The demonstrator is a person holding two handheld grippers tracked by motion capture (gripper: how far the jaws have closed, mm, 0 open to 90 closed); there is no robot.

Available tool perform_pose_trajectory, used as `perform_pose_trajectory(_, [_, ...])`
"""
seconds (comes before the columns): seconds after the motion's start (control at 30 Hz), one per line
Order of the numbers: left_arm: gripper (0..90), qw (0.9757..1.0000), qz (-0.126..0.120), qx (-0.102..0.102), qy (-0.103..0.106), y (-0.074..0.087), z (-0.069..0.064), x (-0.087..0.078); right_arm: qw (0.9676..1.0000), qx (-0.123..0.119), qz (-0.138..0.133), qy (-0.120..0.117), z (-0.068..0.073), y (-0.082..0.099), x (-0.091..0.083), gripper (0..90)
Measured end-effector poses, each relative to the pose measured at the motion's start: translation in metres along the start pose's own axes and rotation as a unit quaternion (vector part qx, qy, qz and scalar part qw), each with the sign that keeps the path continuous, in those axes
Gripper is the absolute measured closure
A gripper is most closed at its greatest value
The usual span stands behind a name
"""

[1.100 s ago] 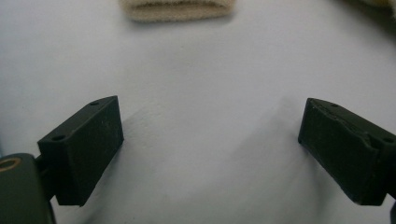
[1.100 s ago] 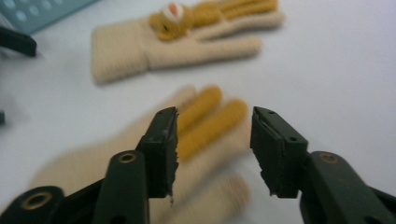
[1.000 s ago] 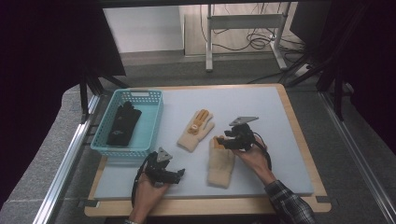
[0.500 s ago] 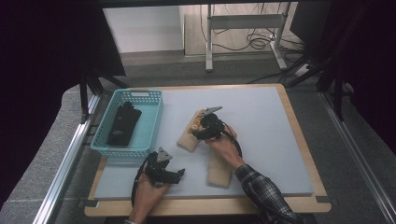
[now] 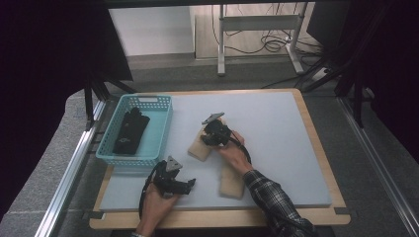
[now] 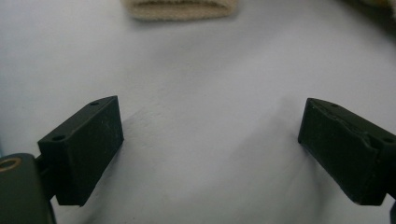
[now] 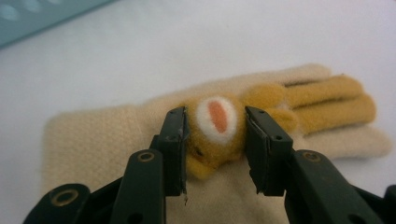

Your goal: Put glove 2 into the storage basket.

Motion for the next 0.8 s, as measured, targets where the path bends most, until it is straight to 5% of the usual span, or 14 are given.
perform_pose_trajectory(0.5, [7.0,1.0,0.0,0.0,-0.001,0.0,0.0,0.0,0.9962,-0.034,-0.044,-0.067,0.011,-0.013,-0.079,60.4])
perform_pose_trajectory(0.8, [7.0,1.0,-0.001,0.0,-0.002,0.0,0.0,0.0,0.9927,-0.071,-0.041,-0.088,0.02,0.004,-0.132,60.3])
Point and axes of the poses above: each handheld gripper's, and its own axes: x roughly forward along the jaws, y roughly out of its underside, z roughly to its left, the point moved 4 cm from there along x, roughly forward along the jaws, and after that the axes turned 4 degrees about -y, right-handed, at the moved point
